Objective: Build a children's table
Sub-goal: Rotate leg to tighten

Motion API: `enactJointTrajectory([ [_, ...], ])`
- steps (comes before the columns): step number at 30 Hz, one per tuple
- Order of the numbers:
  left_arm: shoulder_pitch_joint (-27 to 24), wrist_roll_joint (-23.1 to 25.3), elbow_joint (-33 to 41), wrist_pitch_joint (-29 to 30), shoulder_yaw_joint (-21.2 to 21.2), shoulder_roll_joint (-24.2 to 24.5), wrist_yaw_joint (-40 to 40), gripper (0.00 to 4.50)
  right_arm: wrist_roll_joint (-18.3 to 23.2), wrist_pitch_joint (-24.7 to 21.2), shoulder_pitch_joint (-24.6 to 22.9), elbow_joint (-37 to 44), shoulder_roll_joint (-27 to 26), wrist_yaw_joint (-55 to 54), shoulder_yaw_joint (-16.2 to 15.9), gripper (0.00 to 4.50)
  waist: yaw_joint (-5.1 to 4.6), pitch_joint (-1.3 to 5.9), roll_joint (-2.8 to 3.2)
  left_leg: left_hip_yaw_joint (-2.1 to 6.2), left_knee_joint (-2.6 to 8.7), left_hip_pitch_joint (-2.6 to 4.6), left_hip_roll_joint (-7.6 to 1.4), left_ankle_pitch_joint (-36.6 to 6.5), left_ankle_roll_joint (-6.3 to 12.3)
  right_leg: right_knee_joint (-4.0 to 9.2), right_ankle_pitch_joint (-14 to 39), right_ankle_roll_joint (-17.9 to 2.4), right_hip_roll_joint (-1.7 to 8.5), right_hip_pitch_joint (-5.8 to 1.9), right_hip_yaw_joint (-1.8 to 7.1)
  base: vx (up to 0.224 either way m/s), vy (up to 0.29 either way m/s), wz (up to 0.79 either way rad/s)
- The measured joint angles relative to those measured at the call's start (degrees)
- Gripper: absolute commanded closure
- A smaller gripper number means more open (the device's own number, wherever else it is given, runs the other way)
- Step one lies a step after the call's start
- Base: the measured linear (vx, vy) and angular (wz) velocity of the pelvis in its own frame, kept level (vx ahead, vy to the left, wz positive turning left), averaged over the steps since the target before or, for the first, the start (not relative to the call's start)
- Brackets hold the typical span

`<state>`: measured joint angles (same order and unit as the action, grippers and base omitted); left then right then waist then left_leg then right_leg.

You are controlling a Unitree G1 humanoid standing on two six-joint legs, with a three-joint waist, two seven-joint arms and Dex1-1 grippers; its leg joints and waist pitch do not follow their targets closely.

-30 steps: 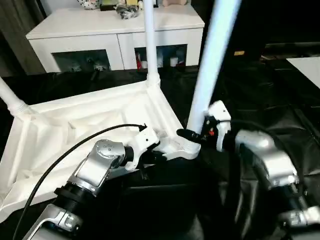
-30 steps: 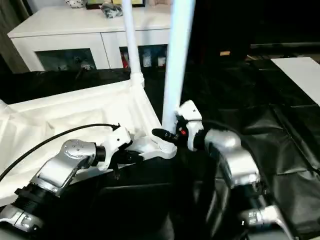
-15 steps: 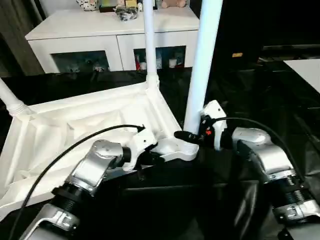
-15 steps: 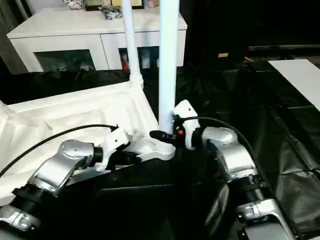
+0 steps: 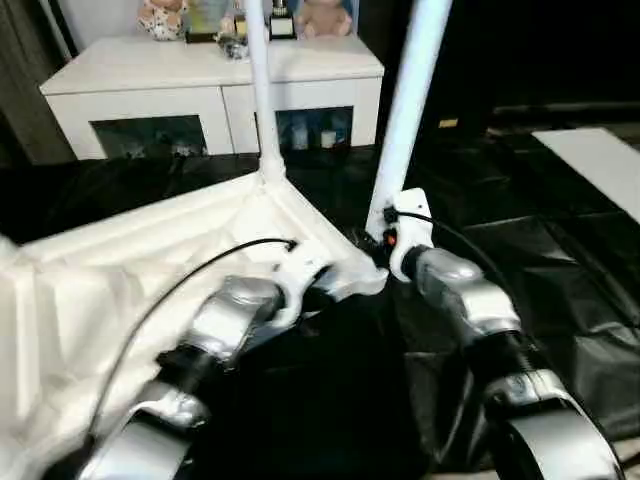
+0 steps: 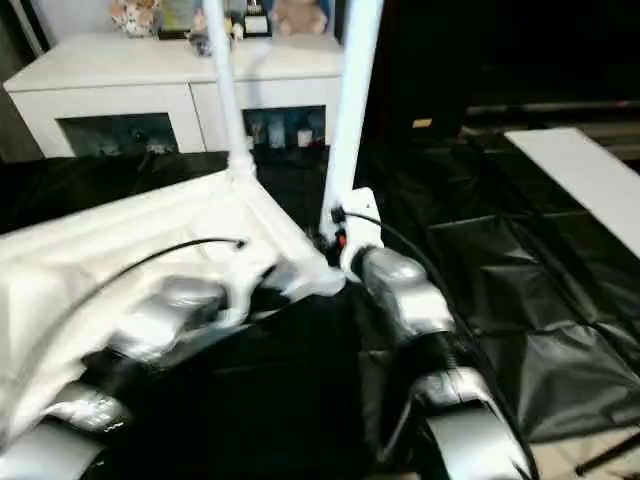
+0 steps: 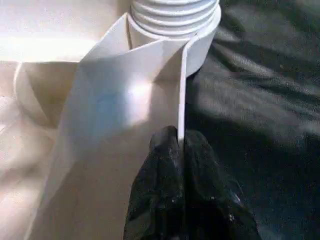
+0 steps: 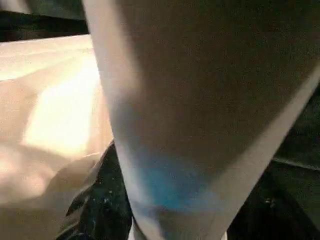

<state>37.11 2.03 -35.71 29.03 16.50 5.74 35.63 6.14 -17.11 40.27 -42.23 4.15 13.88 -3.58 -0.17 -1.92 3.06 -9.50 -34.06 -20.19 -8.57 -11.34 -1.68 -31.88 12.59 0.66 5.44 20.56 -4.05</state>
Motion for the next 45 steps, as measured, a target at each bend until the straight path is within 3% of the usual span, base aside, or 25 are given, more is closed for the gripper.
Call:
enactJointTrajectory([
  [4, 1.6, 0.8, -1.8, 1.2, -0.3, -2.1, -3.0, 4.50, -0.8, 1.8, 2.3, -4.0, -0.5, -2.7, 0.2, 2.64, -0.47, -0.35, -0.13, -0.20, 0.61, 0.23, 0.29, 0.0, 0.00, 0.26, 0.2, 0.0, 0.24, -0.06, -0.01, 0.000, 0.000, 0.00],
  [6, 1.8, 1.1, -1.8, 1.5, -0.5, -2.2, -3.6, 4.50, -1.2, 2.6, 3.0, -5.4, -0.9, -3.2, 0.2, 2.64, -0.48, -0.45, -0.19, -0.20, 1.13, 0.31, 0.34, 0.0, 0.00, 0.58, 0.2, 0.0, 0.50, 0.04, -0.43, 0.000, 0.000, 0.00],
  [9, 1.8, 1.2, -1.8, 1.2, -0.4, -1.7, -3.7, 4.50, -1.5, 3.5, 3.2, -6.0, -1.3, -3.4, 0.4, 2.64, -0.45, -0.51, -0.05, 0.01, 1.88, 0.29, 0.22, 0.0, 0.01, 1.38, 0.2, 0.0, 1.46, -0.13, -2.67, 0.000, 0.000, 0.00],
  [10, 1.8, 1.2, -1.8, 0.9, -0.3, -1.4, -3.6, 4.50, -1.5, 4.0, 3.3, -6.2, -1.4, -3.3, 0.7, 2.64, -0.43, -0.65, -0.03, 0.03, 2.22, 0.22, 0.08, 0.0, 0.00, 1.47, 0.3, 0.1, 1.59, -0.70, -3.14, 0.000, 0.000, 0.00],
  [11, 1.8, 1.2, -1.8, 0.5, -0.3, -0.9, -3.6, 4.50, -1.5, 4.3, 3.4, -6.4, -1.5, -3.2, 0.9, 2.64, -0.32, -0.87, -0.12, -0.02, 2.45, 0.10, 0.09, 0.0, -0.01, 0.84, 1.2, 0.1, 1.60, -0.74, -3.07, 0.000, 0.000, 0.00],
  [12, 1.7, 1.2, -1.8, 0.1, 0.0, -0.5, -3.3, 4.50, -1.5, 4.5, 3.2, -6.3, -1.5, -2.6, 1.2, 2.64, 0.46, -1.12, -0.40, -0.75, 2.85, 0.23, 0.07, 0.0, -0.01, -2.41, 3.0, -1.0, 1.48, -0.42, -2.51, -0.057, -0.033, 0.11],
  [13, 1.0, 1.2, -1.2, -0.9, 0.3, 0.6, -1.9, 4.50, -1.0, 4.9, 2.3, -5.6, -1.2, -0.1, 1.6, 2.64, 1.11, -0.69, -2.71, -3.10, 3.08, 0.71, 0.21, 0.0, -0.03, -5.14, 4.5, -1.1, 1.66, -0.49, 0.09, 0.022, -0.106, 0.26],
  [14, 0.1, 1.2, 0.7, -1.5, 0.5, 2.0, -0.3, 4.50, -0.7, 4.9, 2.0, -4.8, -0.9, 2.5, 1.6, 2.64, 1.75, -0.55, -3.74, -3.24, 1.82, 0.96, 0.18, -0.7, -0.41, -5.28, 3.9, 0.4, 1.62, 0.44, 1.08, 0.074, -0.159, 0.02],
  [15, -1.0, 1.0, 2.2, -2.0, 0.6, 3.4, 1.3, 4.50, -0.4, 4.9, 1.6, -4.0, -0.7, 4.6, 1.4, 2.64, 2.40, -0.57, -3.45, -1.47, -0.39, 1.01, 0.02, -2.7, -0.07, -5.25, 3.8, 0.6, 1.65, 0.85, 0.78, 0.132, -0.137, -0.07],
  [16, -2.0, 0.7, 3.7, -2.4, 0.6, 4.6, 2.9, 4.50, -0.2, 4.9, 0.9, -2.7, -0.5, 6.6, 0.8, 2.64, 3.24, -0.18, -2.04, 1.58, -1.47, 0.94, 0.08, -3.0, 0.34, -5.02, 3.7, 0.6, 1.64, 0.75, -0.43, 0.171, -0.022, -0.60],
  [17, -2.9, 0.3, 5.8, -2.7, 1.1, 6.5, 5.5, 4.50, 0.2, 4.9, -0.3, -0.2, 0.3, 9.8, 0.2, 2.64, 3.07, 0.28, -0.85, 2.77, -0.94, 0.74, -0.25, -1.7, -2.31, -4.78, 2.9, 0.5, 1.51, 0.96, -1.62, 0.138, 0.032, -0.33],
  [19, -4.0, 0.0, 8.7, -2.8, 1.5, 8.8, 8.5, 4.50, 1.3, 4.8, -1.6, 1.9, 1.6, 14.5, -0.4, 2.64, 2.41, 0.54, -1.33, 2.53, -0.68, 0.46, -0.45, -1.7, -2.59, -4.16, 0.0, -0.4, 0.81, 1.19, -0.70, 0.069, 0.016, -0.16],
  [20, -5.1, -0.2, 10.5, -2.6, 1.7, 10.3, 10.3, 4.50, 1.8, 4.1, -2.3, 3.5, 2.6, 17.6, -1.5, 2.64, 2.20, 0.65, -1.42, 2.25, -0.39, 0.41, -0.88, -1.8, -2.77, -3.86, 0.0, -0.4, 0.49, 1.23, -0.70, 0.050, -0.053, 0.08],
  [22, -6.8, -1.6, 13.6, -2.6, 1.7, 13.3, 13.9, 4.50, 2.9, 3.8, -3.6, 6.2, 5.0, 23.6, -3.2, 2.64, 2.11, 0.76, -1.07, 2.23, -0.20, 0.19, -1.48, -1.8, -2.79, -3.28, -0.2, -0.7, -0.16, 1.23, -0.82, 0.053, -0.049, 0.02],
  [25, -9.0, -4.3, 16.9, -3.0, 1.8, 17.7, 20.6, 4.50, 5.2, 3.8, -6.0, 10.4, 8.7, 34.8, -5.1, 2.64, 2.19, 0.68, -0.94, 2.07, 0.19, 0.16, -1.84, -1.6, -2.49, -3.16, 0.1, -1.0, -0.33, 1.29, -1.14, 0.034, -0.025, 0.00],
  [29, -10.3, -5.0, 19.4, -3.9, 2.5, 21.8, 27.3, 4.50, 7.1, 4.0, -7.9, 13.3, 11.2, 44.6, -6.4, 2.64, 2.24, 0.51, -0.72, 1.13, 0.27, 0.13, -2.38, -1.6, -2.50, -3.11, 0.2, -1.3, -0.31, 1.36, -1.22, 0.000, 0.000, 0.00],
  [38, -11.7, -7.0, 20.8, -5.8, 3.9, 26.4, 35.3, 4.50, 7.6, 6.4, -10.3, 19.4, 15.1, 54.9, -12.2, 2.64, 2.60, 0.29, -0.80, 0.74, 0.18, 0.15, -2.38, -1.6, -2.64, -3.04, 0.2, -1.3, -0.15, 1.33, -1.10, 0.000, 0.000, 0.00],
  [45, -11.7, -6.8, 20.7, -6.4, 4.0, 26.6, 35.3, 4.50, 5.8, 7.6, -9.4, 19.3, 15.2, 55.0, -13.6, 2.64, 2.54, 0.31, -0.85, 0.69, 0.18, 0.20, -2.42, -1.6, -2.79, -3.10, 0.2, -1.3, -0.15, 1.31, -1.06, 0.000, 0.000, 0.00],
])
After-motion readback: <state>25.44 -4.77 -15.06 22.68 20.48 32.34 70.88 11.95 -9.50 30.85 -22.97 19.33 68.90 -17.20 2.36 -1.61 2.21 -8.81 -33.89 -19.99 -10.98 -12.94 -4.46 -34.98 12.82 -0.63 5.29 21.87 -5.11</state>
